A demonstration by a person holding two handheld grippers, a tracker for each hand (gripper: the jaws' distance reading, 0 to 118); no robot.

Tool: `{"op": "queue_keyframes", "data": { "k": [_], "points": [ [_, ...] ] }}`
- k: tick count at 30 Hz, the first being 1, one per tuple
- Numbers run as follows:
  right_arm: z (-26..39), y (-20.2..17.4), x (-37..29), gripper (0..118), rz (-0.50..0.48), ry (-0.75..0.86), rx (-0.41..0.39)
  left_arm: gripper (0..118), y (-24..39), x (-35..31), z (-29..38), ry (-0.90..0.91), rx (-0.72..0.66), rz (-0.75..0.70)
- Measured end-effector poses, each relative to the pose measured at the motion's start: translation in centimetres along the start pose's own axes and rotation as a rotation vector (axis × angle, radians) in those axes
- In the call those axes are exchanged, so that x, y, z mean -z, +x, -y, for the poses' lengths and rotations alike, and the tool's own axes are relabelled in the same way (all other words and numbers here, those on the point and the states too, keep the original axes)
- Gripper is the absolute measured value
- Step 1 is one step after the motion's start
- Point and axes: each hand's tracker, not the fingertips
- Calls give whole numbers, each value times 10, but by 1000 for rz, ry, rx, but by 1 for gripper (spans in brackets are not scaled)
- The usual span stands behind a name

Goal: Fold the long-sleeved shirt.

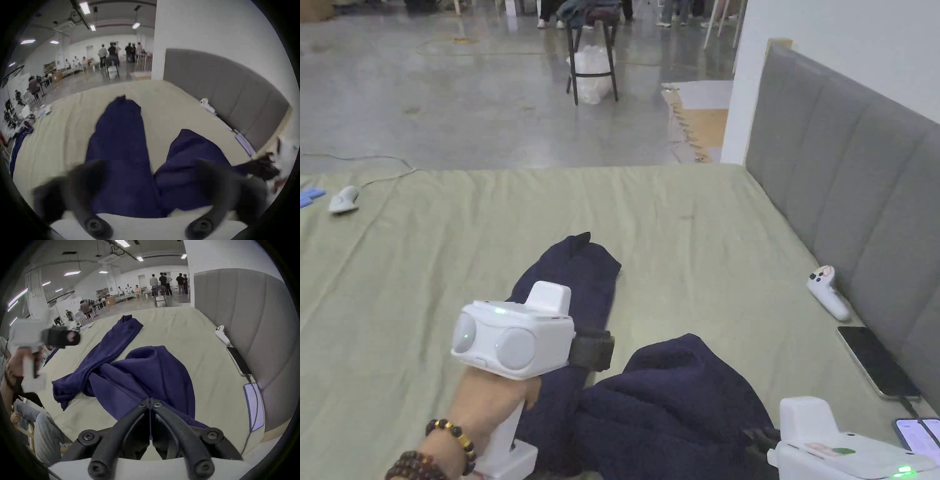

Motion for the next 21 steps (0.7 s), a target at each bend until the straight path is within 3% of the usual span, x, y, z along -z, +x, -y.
{"op": "queue_keyframes", "data": {
  "k": [1, 3, 6, 7, 8, 10, 11, 12, 14, 16, 18, 21],
  "points": [
    [1, 1, 2, 0, -4, -4, 5, 106, 1, 25, -7, -21, 0, -35],
    [4, 5, 5, 0, -9, -19, 16, 85, 27, 49, 0, -105, 36, -103],
    [8, 12, 8, 0, -14, -36, 26, 82, 4, 126, -3, -174, 97, -134],
    [9, 15, 8, 0, -15, -41, 26, 77, 3, 137, 0, -206, 87, -134],
    [5, 9, -2, 0, -11, -44, 27, 62, 3, 145, 3, -249, 74, -151],
    [5, 13, -2, 0, -5, -47, 27, 55, -4, 143, -4, -206, 58, -136],
    [5, 14, -3, 0, 1, -45, 28, 40, -4, 137, -7, -210, 52, -125],
    [4, 13, -4, 0, 6, -40, 32, 5, -6, 130, -9, -192, 52, -128],
    [3, 14, -7, 0, 3, -28, 40, 4, 21, 89, -1, -148, 96, -218],
    [2, 11, -12, 0, -4, -18, 42, 4, 36, 53, 7, -118, 85, -172],
    [1, 9, -17, 0, -15, -4, 38, 4, -11, 29, -13, -74, 29, -102],
    [-2, 4, -24, 0, -18, 16, 20, 4, -14, -51, -1, 78, -2, -62]
  ]
}}
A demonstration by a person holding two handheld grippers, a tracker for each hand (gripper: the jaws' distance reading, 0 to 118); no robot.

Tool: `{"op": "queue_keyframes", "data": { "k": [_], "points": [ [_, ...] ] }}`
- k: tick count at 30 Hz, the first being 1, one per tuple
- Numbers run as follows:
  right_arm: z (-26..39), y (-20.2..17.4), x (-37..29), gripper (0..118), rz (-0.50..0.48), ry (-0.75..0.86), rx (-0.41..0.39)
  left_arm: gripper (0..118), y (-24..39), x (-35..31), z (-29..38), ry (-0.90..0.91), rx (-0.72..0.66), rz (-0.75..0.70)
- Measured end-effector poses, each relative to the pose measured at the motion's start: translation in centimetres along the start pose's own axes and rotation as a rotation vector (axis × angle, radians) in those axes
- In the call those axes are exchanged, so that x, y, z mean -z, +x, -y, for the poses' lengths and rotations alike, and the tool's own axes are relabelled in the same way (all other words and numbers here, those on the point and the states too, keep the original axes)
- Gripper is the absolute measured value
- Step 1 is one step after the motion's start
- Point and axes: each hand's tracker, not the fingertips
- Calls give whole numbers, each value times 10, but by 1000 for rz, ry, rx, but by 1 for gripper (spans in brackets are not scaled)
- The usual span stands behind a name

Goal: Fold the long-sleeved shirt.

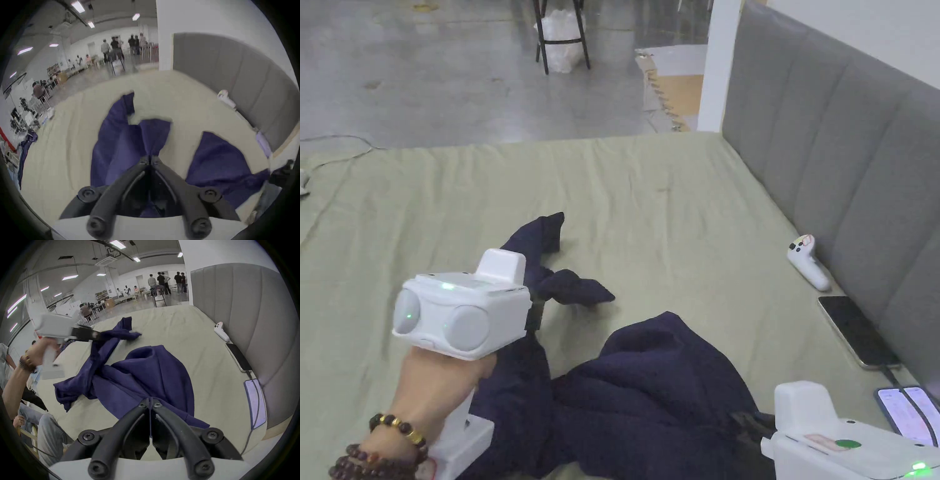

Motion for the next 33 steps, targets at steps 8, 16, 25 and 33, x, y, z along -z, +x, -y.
{"op": "queue_keyframes", "data": {
  "k": [8, 16, 25, 33],
  "points": [
    [-5, -12, -10, 0, 6, 27, -28, 4, 52, -164, 135, -46, -151, 245],
    [0, -22, -12, 0, -1, 40, -30, 4, 104, -58, 256, -304, -99, 123],
    [-2, -24, -15, 0, 1, 40, -50, 97, 76, -159, 185, -65, -165, 257],
    [3, -31, -5, 0, -24, 35, -47, 4, -25, -168, 101, 70, -181, -96]
  ]
}}
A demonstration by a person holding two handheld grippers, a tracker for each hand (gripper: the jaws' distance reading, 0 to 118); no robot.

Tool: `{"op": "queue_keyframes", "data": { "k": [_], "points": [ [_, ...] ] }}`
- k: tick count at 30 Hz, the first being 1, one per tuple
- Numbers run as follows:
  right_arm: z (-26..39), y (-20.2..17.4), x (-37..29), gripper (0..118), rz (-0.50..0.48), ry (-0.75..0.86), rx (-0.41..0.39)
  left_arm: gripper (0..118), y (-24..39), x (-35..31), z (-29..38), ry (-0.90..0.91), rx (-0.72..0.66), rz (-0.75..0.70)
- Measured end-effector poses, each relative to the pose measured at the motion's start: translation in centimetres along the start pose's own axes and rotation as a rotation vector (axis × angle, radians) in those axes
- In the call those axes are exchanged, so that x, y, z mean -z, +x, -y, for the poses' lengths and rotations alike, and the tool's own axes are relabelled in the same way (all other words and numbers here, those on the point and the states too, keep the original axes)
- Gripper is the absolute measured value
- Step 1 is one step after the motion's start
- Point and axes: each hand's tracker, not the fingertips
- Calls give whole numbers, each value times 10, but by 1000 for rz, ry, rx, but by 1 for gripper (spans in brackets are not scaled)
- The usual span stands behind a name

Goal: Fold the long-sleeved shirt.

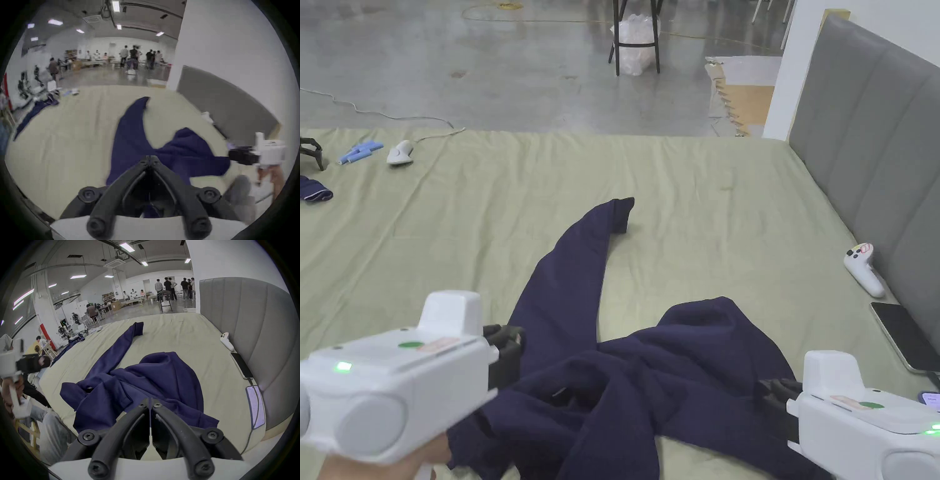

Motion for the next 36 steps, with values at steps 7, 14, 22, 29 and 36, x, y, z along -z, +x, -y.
{"op": "queue_keyframes", "data": {
  "k": [7, 14, 22, 29, 36],
  "points": [
    [5, 3, 6, 0, 2, -25, -3, 78, -64, 141, 9, -268, -59, -117],
    [-9, 15, 26, 0, 34, -71, -27, 84, -59, 217, 53, -418, -12, -136],
    [-119, 26, 121, 107, 66, -108, -126, 5, -38, 193, 53, -334, 37, -102],
    [-163, 48, 256, 90, 139, -414, -166, 5, -41, 181, 47, -300, 35, -85],
    [-144, 28, 260, 4, 1, -433, -164, 5, -53, 147, 13, -140, -25, -49]
  ]
}}
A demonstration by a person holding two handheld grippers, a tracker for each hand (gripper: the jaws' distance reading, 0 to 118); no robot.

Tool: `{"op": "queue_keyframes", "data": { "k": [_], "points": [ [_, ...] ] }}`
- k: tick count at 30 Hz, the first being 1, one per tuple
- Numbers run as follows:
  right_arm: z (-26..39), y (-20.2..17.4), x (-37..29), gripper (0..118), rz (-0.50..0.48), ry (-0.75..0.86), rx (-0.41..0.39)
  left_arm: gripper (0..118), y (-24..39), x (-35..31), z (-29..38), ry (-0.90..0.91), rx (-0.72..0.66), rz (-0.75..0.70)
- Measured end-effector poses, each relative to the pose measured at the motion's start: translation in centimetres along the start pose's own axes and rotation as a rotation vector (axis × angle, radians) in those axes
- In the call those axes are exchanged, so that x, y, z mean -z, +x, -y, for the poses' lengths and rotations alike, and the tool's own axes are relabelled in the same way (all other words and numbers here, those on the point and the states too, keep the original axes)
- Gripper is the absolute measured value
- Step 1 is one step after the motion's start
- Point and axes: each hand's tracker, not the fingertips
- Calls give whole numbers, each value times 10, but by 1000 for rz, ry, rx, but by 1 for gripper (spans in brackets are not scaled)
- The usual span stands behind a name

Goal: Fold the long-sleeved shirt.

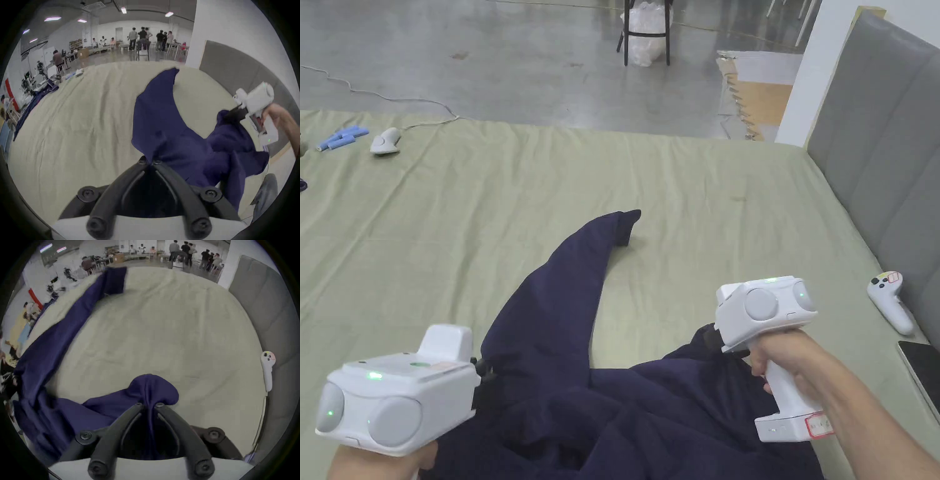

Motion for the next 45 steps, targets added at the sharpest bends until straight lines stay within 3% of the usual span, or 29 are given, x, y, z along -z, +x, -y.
{"op": "queue_keyframes", "data": {
  "k": [2, 6, 9, 14, 19, 24, 28, 32, 36, 39, 45],
  "points": [
    [-2, 5, -20, 4, 117, 84, -55, 5, 0, -15, -14, 39, -2, 2],
    [3, 12, -133, 4, 5, 344, 23, 5, 2, -61, -49, 184, 5, 19],
    [-7, 12, -221, 4, 66, 519, -38, 5, -1, -91, -92, 265, 25, 16],
    [-53, 21, -341, 4, 113, 774, -4, 5, -5, -136, -195, 437, 56, -7],
    [-127, 33, -429, 4, 235, 913, 40, 5, -17, -180, -317, 565, -33, 17],
    [-189, 46, -477, 4, 326, 977, 120, 5, -26, -206, -402, 659, -128, 59],
    [-211, 47, -479, 4, 434, 1009, 140, 5, -17, -207, -436, 696, -97, -14],
    [-204, 59, -442, 4, 325, 986, 200, 5, -16, -180, -433, 650, -87, -9],
    [-189, 78, -353, 4, 397, 837, 207, 5, -26, -114, -396, 569, -119, -35],
    [-171, 102, -274, 4, 351, 741, 290, 5, -42, -56, -361, 476, -148, -63],
    [-118, 117, -167, 4, 319, 594, 325, 5, -57, 7, -294, 353, -154, -60]
  ]
}}
